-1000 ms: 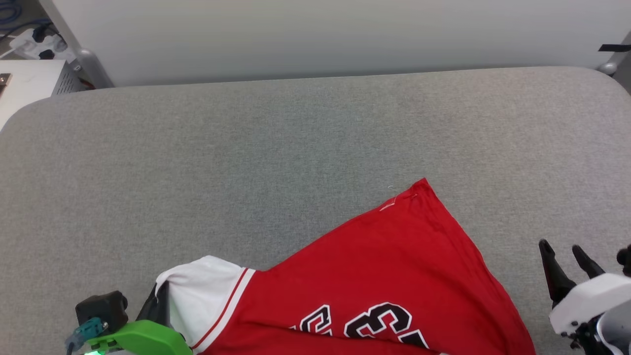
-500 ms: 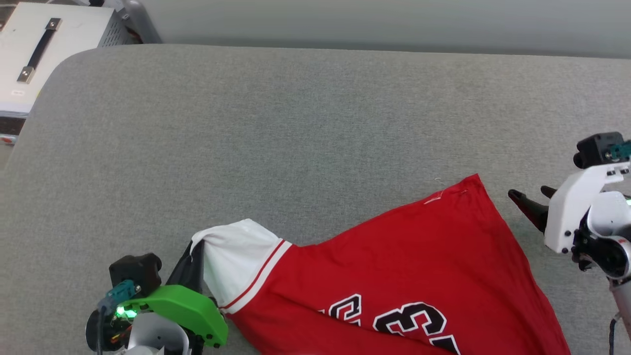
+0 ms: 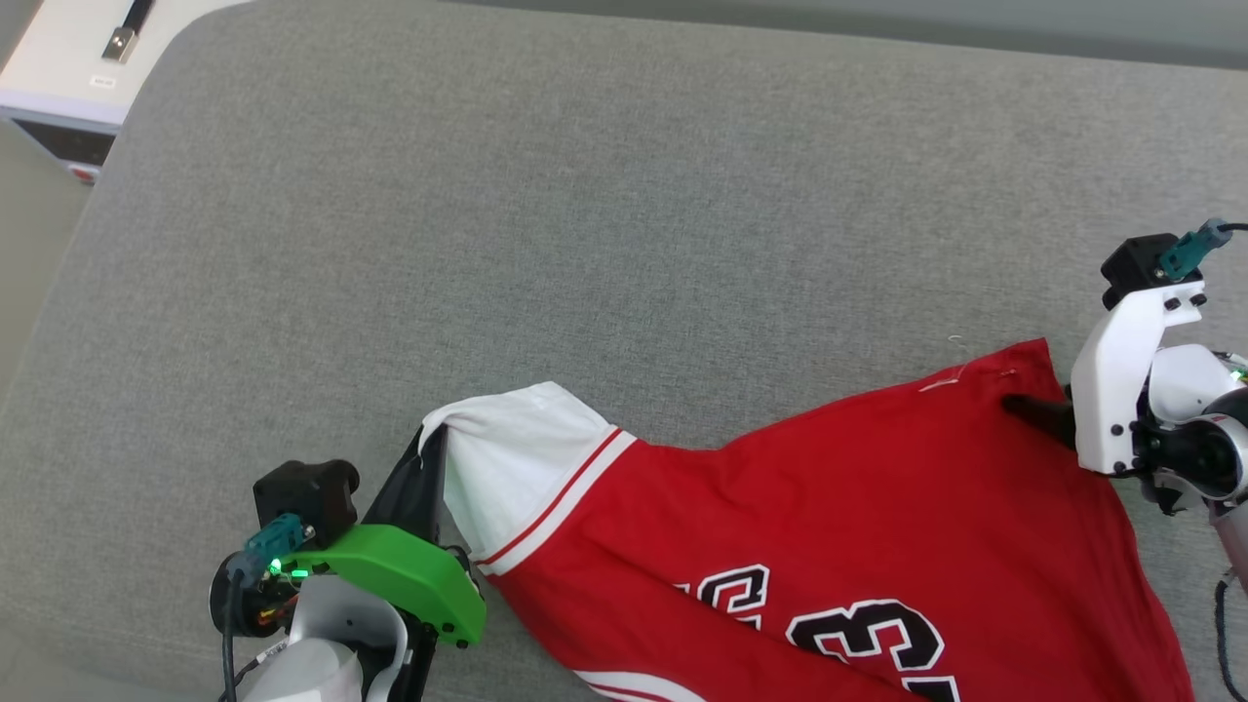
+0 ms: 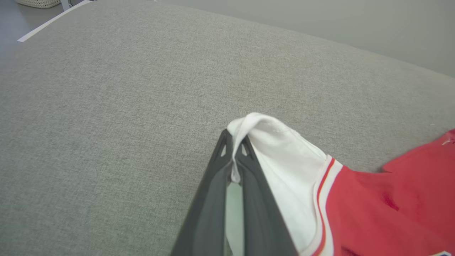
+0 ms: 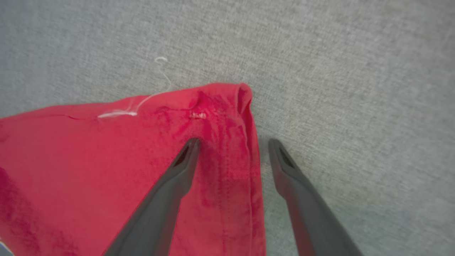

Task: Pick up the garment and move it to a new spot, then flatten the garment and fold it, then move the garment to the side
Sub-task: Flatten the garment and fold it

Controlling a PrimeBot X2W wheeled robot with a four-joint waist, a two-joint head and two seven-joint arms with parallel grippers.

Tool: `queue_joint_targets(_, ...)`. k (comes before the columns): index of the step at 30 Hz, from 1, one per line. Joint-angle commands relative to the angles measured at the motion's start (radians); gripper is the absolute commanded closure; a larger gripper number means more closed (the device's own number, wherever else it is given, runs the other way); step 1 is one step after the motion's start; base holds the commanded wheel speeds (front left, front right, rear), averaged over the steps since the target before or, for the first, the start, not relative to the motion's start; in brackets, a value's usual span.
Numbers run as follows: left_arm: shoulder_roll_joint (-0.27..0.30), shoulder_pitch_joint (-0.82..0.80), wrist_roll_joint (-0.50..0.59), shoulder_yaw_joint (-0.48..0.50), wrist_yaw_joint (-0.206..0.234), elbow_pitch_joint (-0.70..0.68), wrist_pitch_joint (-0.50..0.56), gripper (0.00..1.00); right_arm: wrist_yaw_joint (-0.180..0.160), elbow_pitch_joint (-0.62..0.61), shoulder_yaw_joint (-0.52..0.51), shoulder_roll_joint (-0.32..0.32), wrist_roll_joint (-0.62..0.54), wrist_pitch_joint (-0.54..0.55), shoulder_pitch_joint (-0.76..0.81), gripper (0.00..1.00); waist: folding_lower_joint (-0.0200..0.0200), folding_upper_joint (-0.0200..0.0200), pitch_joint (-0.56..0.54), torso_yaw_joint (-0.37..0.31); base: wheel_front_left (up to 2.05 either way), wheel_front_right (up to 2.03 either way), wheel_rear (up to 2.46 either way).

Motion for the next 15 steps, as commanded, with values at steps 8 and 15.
queue_joint_targets(8,-0.015,-0.043,-0.012,0.008,-0.030,0.056,-0.040,1.00,-0.001,0.077,0.075,0.005,0.068,0.096,0.031,1.00,0.0000,0.0000,0.051,0.031,0.00,0.00,0.00)
queue_joint_targets(15,-0.008,-0.052,-0.026,0.020,-0.044,0.098,-0.055,1.00,-0.001,0.068,0.082,-0.006,0.096,0.056,-0.015,1.00,0.0000,0.0000,0.020,0.027,0.00,0.00,0.00)
